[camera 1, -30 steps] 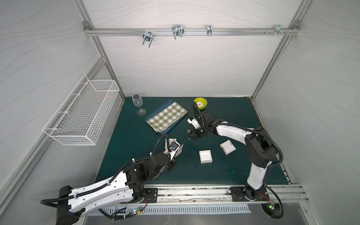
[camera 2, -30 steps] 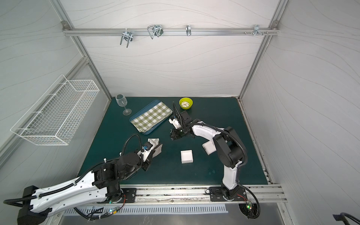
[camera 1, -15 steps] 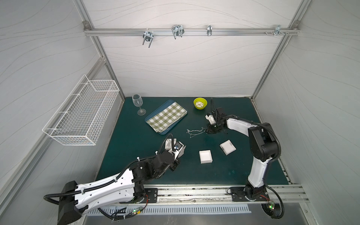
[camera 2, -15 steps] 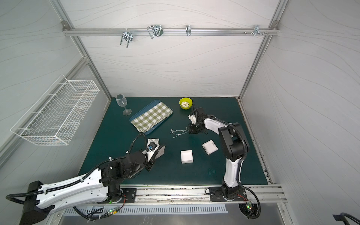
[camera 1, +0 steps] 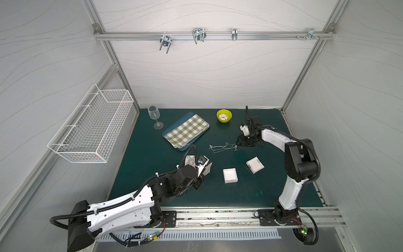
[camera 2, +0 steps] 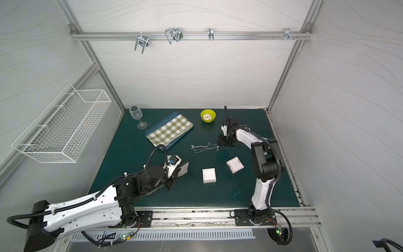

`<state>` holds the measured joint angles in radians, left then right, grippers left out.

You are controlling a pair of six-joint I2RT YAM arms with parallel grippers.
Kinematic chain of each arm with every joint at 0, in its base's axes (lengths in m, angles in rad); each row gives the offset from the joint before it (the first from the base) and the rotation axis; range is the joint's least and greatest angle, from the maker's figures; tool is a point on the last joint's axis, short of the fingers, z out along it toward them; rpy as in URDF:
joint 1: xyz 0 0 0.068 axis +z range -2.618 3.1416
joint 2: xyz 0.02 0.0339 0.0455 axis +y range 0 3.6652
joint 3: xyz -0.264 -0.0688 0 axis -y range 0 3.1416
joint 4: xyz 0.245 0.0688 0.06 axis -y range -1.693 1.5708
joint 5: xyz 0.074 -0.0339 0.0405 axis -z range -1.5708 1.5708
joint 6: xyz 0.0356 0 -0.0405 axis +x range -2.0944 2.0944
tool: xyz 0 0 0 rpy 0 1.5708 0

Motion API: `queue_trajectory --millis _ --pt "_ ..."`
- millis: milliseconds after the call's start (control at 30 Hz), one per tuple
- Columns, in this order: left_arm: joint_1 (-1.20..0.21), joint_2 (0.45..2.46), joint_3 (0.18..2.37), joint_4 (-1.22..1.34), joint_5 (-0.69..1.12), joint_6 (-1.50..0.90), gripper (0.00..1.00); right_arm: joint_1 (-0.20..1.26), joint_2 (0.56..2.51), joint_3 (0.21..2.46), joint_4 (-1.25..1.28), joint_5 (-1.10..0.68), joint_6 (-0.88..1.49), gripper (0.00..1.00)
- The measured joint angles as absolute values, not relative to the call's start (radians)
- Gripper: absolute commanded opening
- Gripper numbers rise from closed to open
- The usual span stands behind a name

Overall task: Take the necklace out of the lift-off lid jewelry box
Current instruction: Place the necklace at the center of the board, then place the inner lining in the jewelry box.

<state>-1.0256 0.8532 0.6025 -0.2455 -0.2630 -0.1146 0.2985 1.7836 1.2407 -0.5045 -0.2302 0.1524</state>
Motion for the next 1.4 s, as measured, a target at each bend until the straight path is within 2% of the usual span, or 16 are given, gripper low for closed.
queue_trajectory --millis 233,367,433,667,833,933,1033,1100,1200,1267,1400 --pt "-0.888 0.883 0.746 -0.255 -0.059 -0.173 0.0 0.306 1.298 1.031 -0.443 -0.404 0.186 0.64" --pt "-0.815 0.897 0.821 -0.252 0.099 -0.216 0.0 0.316 1.045 0.956 -0.396 -0.588 0.194 0.77" --pt "-0.773 0.907 0.846 -0.242 0.184 -0.242 0.0 0.329 0.961 0.931 -0.371 -0.687 0.208 0.8" --pt "-0.688 0.931 0.873 -0.176 0.435 -0.321 0.0 0.396 0.892 0.917 -0.345 -0.948 0.273 0.86" --pt "-0.682 0.931 0.873 -0.113 0.549 -0.369 0.0 0.505 0.948 0.937 -0.348 -0.997 0.292 0.86" --pt "-0.681 0.931 0.873 -0.077 0.59 -0.393 0.0 0.571 1.001 0.958 -0.345 -1.001 0.303 0.81" --pt "-0.68 0.929 0.873 -0.052 0.611 -0.408 0.0 0.601 1.042 0.963 -0.32 -1.011 0.332 0.71" --pt "-0.676 0.926 0.871 -0.041 0.619 -0.417 0.0 0.61 1.06 0.963 -0.299 -1.016 0.352 0.6" --pt "-0.667 0.918 0.855 -0.019 0.627 -0.428 0.0 0.616 1.067 0.963 -0.269 -1.022 0.379 0.34" --pt "-0.659 0.916 0.838 -0.009 0.63 -0.439 0.0 0.616 1.067 0.964 -0.255 -1.024 0.397 0.21" --pt "-0.649 0.917 0.821 -0.009 0.627 -0.45 0.0 0.617 1.067 0.962 -0.246 -1.012 0.414 0.13"
